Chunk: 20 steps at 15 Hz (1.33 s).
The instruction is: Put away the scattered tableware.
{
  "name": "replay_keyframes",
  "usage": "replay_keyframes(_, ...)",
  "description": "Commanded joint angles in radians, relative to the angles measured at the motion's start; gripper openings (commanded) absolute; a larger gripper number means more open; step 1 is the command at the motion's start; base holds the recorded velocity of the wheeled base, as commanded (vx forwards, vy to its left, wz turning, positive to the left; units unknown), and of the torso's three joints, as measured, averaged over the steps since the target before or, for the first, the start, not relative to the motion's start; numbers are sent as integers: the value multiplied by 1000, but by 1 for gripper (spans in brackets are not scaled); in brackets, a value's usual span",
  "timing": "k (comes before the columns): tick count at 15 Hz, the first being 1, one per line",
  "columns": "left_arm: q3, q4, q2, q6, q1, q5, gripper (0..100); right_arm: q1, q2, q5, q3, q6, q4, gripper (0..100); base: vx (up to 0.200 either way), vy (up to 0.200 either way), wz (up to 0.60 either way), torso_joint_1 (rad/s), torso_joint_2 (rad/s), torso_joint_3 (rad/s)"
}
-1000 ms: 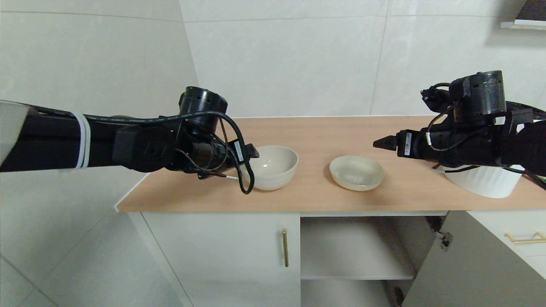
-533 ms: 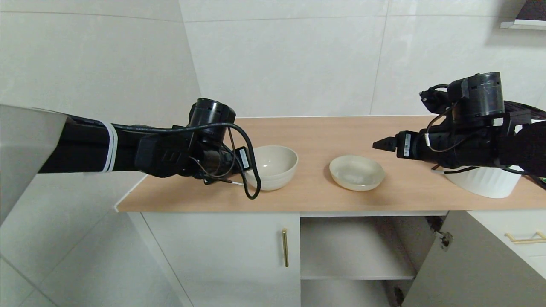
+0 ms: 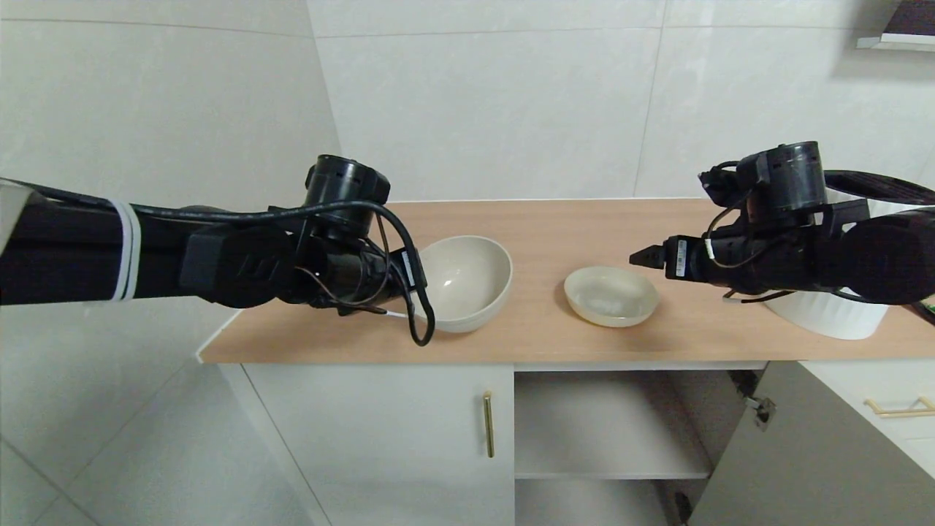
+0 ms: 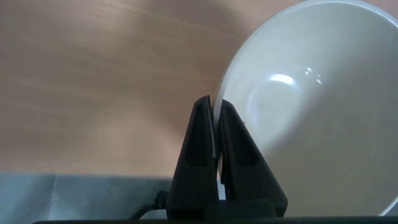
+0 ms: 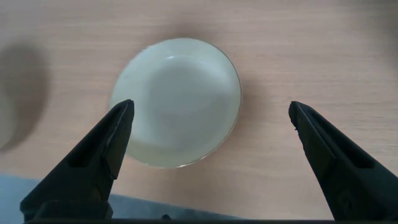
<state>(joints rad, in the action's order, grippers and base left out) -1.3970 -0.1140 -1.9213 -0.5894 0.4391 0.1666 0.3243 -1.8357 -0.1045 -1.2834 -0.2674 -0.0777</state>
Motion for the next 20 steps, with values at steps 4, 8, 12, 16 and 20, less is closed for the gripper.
replay_keyframes(4, 38, 1, 93, 0, 9, -2, 0, 1, -175, -77, -60, -12, -1, 100, 0, 0, 0, 0, 0, 0)
replay_keyframes(8, 38, 1, 94, 0, 21, -2, 0, 1, -208, -107, -70, -13, -16, 100, 0, 0, 0, 0, 0, 0)
replay_keyframes(12, 38, 1, 94, 0, 21, -2, 0, 1, -209, -104, -68, -16, -17, 0, 0, 0, 0, 0, 0, 0)
replay_keyframes(16, 38, 1, 94, 0, 21, -2, 0, 4, -209, -103, -66, -19, -30, 0, 0, 0, 0, 0, 0, 0)
replay_keyframes(20, 85, 1, 137, 17, 35, -4, 0, 6, -71, -50, -17, -64, -24, 0, 0, 0, 0, 0, 0, 0)
